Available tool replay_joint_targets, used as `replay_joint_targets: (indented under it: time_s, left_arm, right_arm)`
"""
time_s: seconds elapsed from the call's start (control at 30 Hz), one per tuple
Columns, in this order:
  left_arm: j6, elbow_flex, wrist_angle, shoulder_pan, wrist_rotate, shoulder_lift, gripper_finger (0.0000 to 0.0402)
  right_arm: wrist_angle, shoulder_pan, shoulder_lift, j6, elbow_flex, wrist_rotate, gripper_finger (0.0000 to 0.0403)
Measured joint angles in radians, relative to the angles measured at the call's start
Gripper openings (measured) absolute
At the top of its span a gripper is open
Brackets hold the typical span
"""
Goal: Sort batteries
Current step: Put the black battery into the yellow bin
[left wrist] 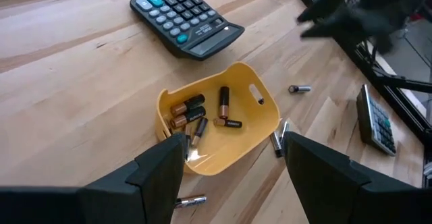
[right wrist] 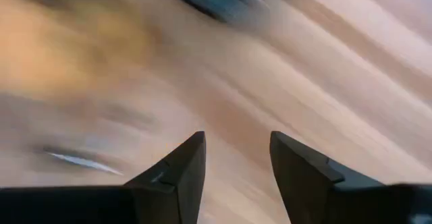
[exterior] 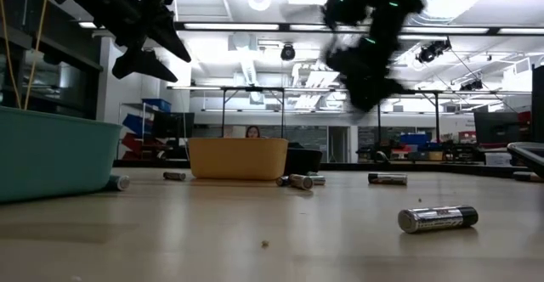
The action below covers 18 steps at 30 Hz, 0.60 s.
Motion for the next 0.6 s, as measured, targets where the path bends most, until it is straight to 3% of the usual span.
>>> replay_joint_targets:
  time_s: [0.07,0.17,0.6]
  left_arm:
    - [0.007,0.000,0.001,0.000,0.000,0.000,0.0241]
    - [0.023,0.000,0.003,0.000,0.001,0.000,0.0241]
    - [0.018,0.000,0.006,0.000,0.002,0.000,0.0241]
  right_arm:
    - [-0.192,-0.014,-0.031,0.079,-0.034,0.088,0.0160]
    - [-0.330,-0.069,-0.062,0.198,-0.118,0.114,0.0160]
    - [-0.262,-0.349,-0.068,0.484,-0.464,0.082,0.0160]
